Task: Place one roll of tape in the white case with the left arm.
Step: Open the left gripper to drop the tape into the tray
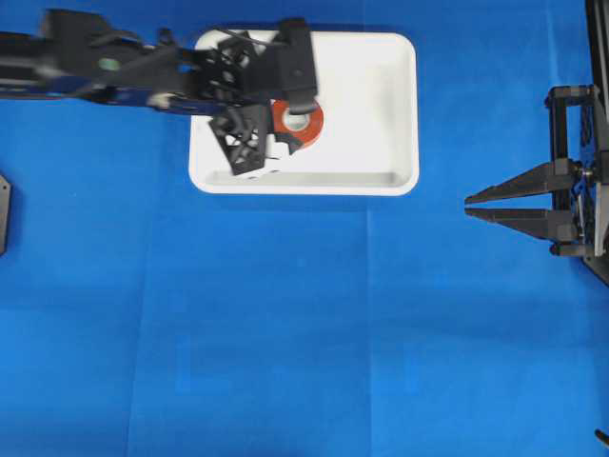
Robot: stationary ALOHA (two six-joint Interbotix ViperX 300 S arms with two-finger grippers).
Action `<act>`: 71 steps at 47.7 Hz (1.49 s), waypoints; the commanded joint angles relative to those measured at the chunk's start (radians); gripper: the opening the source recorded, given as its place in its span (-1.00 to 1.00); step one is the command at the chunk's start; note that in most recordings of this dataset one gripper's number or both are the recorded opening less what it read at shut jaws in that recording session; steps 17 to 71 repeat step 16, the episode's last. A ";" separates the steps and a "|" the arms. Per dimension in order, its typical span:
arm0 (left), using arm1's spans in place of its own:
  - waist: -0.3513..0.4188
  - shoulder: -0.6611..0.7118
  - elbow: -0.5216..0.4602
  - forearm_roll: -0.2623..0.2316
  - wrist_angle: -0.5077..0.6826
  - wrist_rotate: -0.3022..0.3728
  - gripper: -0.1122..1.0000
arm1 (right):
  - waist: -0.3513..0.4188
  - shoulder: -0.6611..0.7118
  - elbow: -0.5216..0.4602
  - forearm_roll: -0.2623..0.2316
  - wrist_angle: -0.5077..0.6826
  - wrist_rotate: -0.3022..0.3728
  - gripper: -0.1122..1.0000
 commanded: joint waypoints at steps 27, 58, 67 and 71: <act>-0.133 -0.345 0.183 -0.008 -0.126 -0.020 0.58 | 0.000 0.002 -0.015 0.000 -0.008 0.003 -1.00; -0.133 -0.345 0.183 -0.008 -0.126 -0.020 0.58 | 0.000 0.002 -0.015 0.000 -0.008 0.003 -1.00; -0.133 -0.345 0.183 -0.008 -0.126 -0.020 0.58 | 0.000 0.002 -0.015 0.000 -0.008 0.003 -1.00; -0.133 -0.345 0.183 -0.008 -0.126 -0.020 0.58 | 0.000 0.002 -0.015 0.000 -0.008 0.003 -1.00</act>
